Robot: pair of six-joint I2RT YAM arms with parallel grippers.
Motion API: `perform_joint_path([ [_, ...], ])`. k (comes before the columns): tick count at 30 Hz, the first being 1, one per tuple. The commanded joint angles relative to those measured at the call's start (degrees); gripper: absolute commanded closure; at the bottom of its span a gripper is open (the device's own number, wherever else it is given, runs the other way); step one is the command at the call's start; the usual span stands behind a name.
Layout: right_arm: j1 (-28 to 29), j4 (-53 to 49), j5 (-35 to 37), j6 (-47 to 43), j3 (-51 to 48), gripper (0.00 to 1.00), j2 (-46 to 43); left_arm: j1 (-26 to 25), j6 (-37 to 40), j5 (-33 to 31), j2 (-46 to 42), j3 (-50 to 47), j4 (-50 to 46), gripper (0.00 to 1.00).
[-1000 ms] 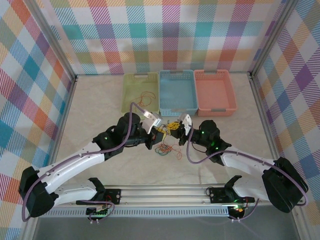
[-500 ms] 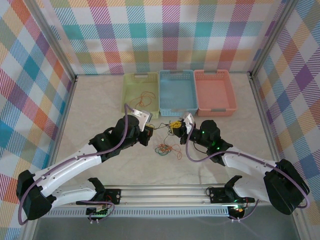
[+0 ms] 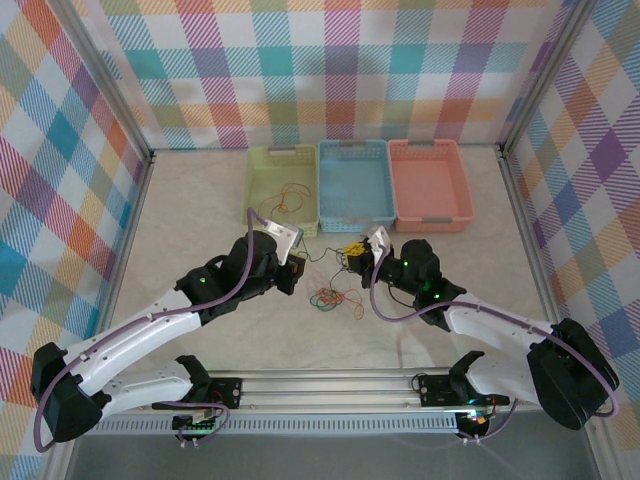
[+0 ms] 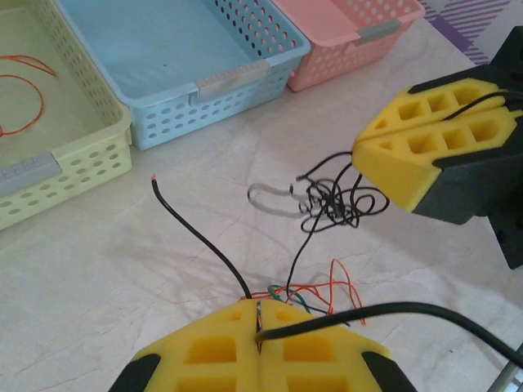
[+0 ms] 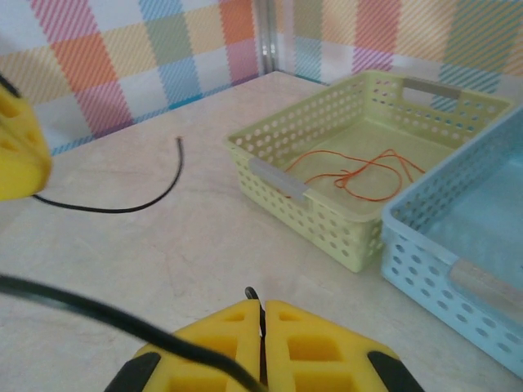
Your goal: Untangle the cables
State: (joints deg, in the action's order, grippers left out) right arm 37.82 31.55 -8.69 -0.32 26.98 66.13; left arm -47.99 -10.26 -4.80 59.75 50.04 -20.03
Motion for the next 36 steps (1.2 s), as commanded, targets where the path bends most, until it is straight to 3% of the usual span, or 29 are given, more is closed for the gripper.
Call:
perform_joint_path([
  [1, -0.38, -1.51, 9.72, 1.45, 1.20, 0.92, -1.42, -0.35, -1.16, -6.76, -1.73, 1.80, -4.36, 1.00],
  [4, -0.38, -4.29, 17.78, 1.73, 1.62, 0.90, -1.35, -0.29, -2.80, -10.95, -4.48, 2.42, -6.39, 1.00],
  [6, -0.47, -4.62, 20.55, 1.99, 1.43, 0.89, -1.27, -0.27, -3.33, -10.27, -6.88, 3.41, -7.33, 1.00],
  [11, -0.65, -5.55, 24.31, 2.50, 1.95, 0.74, 0.04, -0.35, -3.27, -1.64, -11.06, 9.48, -9.15, 1.00],
  [14, -0.95, -6.42, 28.51, 4.52, 2.81, 0.57, 1.93, -0.27, -2.92, 3.78, -11.76, 14.56, -10.23, 1.00],
  [15, -1.14, -6.45, 28.31, 4.78, 2.97, 0.57, 2.42, -0.33, -2.92, 5.46, -11.70, 16.08, -10.37, 1.00],
  [20, -1.26, -6.75, 20.45, 3.07, 3.68, 0.56, 1.91, -0.27, -1.78, 11.73, -7.69, 24.88, -13.32, 1.00],
  [24, -1.26, -1.44, 9.24, 1.01, 0.45, 0.51, -3.40, -0.28, -0.70, 9.08, -3.52, 28.91, -17.06, 1.00],
  [30, -1.11, 7.18, -14.22, 0.34, -2.47, 0.43, -10.41, -0.10, 0.16, 6.52, 0.53, 29.14, -16.89, 1.00],
  [32, -1.00, 7.83, -18.27, 0.36, -2.37, 0.40, -11.50, 0.00, 0.15, 6.74, 1.81, 29.88, -16.95, 1.00],
  [34, -1.00, 9.14, -21.60, 0.36, -2.95, 0.27, -12.52, 0.14, 0.46, 6.73, 3.41, 31.18, -17.60, 1.00],
  [36, -0.91, 9.75, -25.76, -0.46, -3.01, 0.25, -13.18, 0.25, 0.53, 6.88, 4.84, 32.31, -18.23, 1.00],
])
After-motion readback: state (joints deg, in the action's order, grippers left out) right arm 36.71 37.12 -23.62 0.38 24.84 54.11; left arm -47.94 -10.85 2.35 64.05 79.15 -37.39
